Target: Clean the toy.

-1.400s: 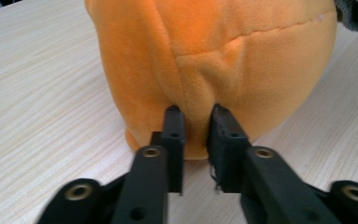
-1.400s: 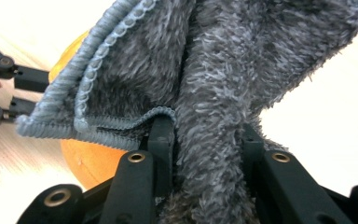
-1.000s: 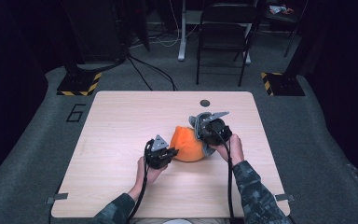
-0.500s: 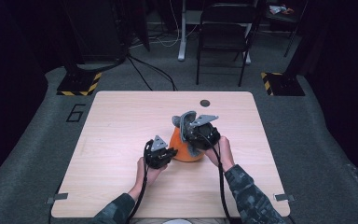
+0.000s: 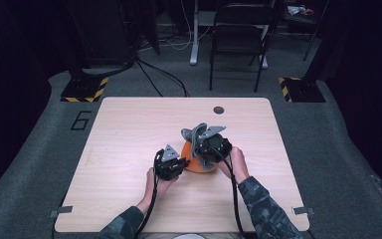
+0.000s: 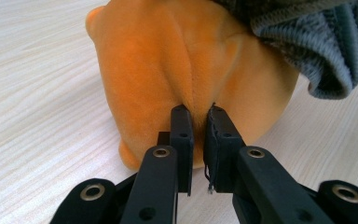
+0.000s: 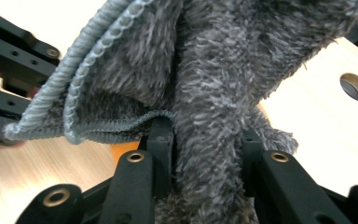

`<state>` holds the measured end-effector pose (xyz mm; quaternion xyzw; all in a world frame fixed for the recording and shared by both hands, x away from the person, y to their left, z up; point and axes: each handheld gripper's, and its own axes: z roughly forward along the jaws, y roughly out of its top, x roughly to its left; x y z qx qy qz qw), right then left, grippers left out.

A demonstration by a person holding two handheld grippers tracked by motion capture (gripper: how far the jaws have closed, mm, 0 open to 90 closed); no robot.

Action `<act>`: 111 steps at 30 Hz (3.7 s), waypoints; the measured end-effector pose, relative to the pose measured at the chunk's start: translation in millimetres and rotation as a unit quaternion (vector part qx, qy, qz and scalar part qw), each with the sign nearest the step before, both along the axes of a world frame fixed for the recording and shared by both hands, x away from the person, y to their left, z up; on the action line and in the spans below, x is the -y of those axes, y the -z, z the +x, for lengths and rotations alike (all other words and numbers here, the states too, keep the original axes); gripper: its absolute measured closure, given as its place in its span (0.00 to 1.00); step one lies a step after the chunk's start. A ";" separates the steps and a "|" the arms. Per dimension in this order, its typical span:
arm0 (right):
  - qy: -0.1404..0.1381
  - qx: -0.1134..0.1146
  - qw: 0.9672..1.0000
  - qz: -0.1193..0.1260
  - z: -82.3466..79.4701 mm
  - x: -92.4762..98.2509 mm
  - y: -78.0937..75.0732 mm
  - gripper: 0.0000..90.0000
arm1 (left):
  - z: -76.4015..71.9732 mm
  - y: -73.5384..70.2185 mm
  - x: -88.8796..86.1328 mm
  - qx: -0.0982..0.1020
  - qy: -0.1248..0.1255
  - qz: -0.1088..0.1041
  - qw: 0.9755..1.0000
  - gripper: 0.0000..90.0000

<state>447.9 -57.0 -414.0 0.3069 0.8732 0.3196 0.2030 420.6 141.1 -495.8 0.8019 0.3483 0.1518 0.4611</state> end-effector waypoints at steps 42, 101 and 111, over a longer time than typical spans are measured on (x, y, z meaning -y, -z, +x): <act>0.044 -0.018 0.998 0.043 14.5 43.3 -14.2 0.77 | 2.4 4.9 -3.4 0.005 0.000 -0.006 1.000 0.91; 0.127 -0.107 0.984 -0.063 46.1 65.5 49.0 0.79 | 3.7 5.8 -4.2 0.004 0.002 -0.011 1.000 0.90; 0.064 -0.068 0.996 0.006 22.3 48.9 -1.3 0.79 | 5.2 5.8 -5.8 0.008 -0.005 -0.009 1.000 0.87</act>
